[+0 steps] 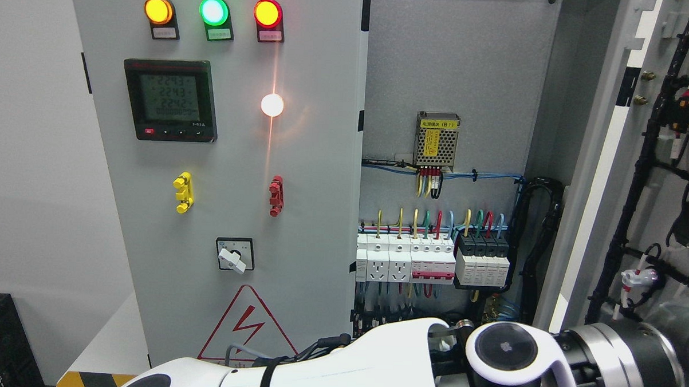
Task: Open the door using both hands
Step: 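Push the push-button door farther open with the left hand and forearm, then withdraw the left hand downward away from the opened door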
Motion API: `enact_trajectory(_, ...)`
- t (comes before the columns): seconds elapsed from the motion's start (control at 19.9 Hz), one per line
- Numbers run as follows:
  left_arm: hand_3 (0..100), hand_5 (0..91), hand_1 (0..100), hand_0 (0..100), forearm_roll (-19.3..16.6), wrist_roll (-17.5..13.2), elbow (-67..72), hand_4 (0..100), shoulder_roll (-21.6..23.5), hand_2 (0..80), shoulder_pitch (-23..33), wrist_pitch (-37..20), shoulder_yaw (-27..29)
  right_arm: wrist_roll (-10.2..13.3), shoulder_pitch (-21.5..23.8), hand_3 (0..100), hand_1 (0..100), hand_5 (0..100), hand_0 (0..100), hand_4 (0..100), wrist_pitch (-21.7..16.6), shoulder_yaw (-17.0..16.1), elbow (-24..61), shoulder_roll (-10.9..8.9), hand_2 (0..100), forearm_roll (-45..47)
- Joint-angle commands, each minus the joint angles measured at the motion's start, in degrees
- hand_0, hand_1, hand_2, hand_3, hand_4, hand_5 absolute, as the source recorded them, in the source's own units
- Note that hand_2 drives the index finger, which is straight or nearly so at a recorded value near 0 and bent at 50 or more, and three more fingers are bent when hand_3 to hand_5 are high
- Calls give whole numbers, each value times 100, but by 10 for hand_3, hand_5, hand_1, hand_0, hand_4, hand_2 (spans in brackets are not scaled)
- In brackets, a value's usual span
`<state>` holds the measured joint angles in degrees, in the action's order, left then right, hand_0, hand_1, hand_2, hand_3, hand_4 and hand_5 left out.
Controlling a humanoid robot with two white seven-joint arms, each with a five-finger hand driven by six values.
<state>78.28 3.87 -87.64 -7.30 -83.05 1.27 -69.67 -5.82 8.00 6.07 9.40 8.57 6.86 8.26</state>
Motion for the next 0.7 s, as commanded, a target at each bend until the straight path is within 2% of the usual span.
enact_trajectory(0.0, 0, 0, 0, 0, 3, -1, -657, 0, 843, 0, 52, -13, 32, 1, 0, 0, 0, 0, 0, 0, 0, 0, 4, 0, 0, 0)
enact_trajectory(0.25, 0, 0, 0, 0, 12, 8, -1237, 0, 1669, 0, 297, -48, 50, 1, 0, 0, 0, 0, 0, 0, 0, 0, -4, 0, 0, 0)
enact_trajectory(0.45, 0, 0, 0, 0, 12, -1, -1615, 0, 2547, 0, 683, -66, 50, 1, 0, 0, 0, 0, 0, 0, 0, 0, 4, 0, 0, 0)
enact_trajectory(0.65, 0, 0, 0, 0, -23, -9, -1809, 0, 3312, 0, 1473, -74, 33, 1, 0, 0, 0, 0, 0, 0, 0, 0, 4, 0, 0, 0)
